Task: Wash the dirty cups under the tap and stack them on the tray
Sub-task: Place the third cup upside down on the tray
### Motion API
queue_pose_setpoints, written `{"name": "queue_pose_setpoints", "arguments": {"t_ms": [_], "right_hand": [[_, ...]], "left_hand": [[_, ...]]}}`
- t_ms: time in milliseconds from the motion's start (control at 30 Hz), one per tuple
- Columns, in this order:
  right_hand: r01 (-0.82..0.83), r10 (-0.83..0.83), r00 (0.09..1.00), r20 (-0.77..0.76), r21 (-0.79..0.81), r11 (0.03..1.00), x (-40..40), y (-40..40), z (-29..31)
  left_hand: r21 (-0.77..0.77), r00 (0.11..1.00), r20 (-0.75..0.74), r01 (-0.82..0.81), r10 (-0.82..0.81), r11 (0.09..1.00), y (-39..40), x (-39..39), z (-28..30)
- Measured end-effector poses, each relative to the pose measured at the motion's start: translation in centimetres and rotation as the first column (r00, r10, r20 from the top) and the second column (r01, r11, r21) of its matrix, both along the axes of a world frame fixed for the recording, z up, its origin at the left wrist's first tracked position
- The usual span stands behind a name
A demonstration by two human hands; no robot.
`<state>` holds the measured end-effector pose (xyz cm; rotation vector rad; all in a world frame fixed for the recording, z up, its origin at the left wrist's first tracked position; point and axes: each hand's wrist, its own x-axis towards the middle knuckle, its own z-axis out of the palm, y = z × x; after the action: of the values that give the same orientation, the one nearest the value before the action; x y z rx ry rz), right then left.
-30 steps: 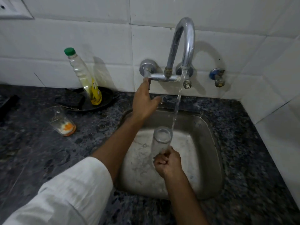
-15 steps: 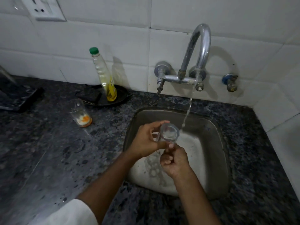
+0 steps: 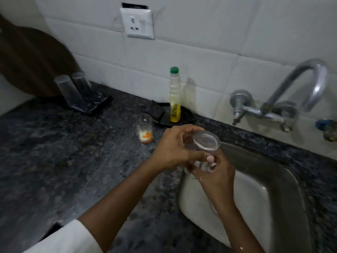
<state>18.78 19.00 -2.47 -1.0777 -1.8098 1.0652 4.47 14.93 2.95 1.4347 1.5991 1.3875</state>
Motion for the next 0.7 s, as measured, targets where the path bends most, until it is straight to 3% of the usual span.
{"name": "queue_pose_setpoints", "arguments": {"t_ms": [233,333,467,567,700], "right_hand": [[-0.299,0.299,0.954,-0.007,-0.076,0.951,-17.6,-3.9,2.5],[-0.312,0.312,0.95,-0.007,-0.093,0.946,-26.4,-4.6,2.3],[-0.277,0.281,0.96,0.014,-0.126,0.953,-37.0,-3.0,1.2],[-0.266,0.274,0.959,0.066,-0.113,0.957,-44.0,-1.1,0.8],[-0.291,0.297,0.943,0.149,-0.059,0.955,-51.7,0.8,-0.5]], "left_hand": [[-0.144,0.999,0.018,-0.029,0.032,0.989,-8.4,-18.4,2.2],[-0.219,0.979,0.078,-0.166,0.187,0.962,-11.7,-27.1,1.0],[-0.362,0.885,0.106,-0.391,0.454,0.846,-14.6,-36.7,-1.4],[-0.436,0.832,0.123,-0.445,0.542,0.782,-15.0,-41.9,-3.3],[-0.459,0.794,0.175,-0.457,0.582,0.762,-14.4,-46.3,-5.0]]}}
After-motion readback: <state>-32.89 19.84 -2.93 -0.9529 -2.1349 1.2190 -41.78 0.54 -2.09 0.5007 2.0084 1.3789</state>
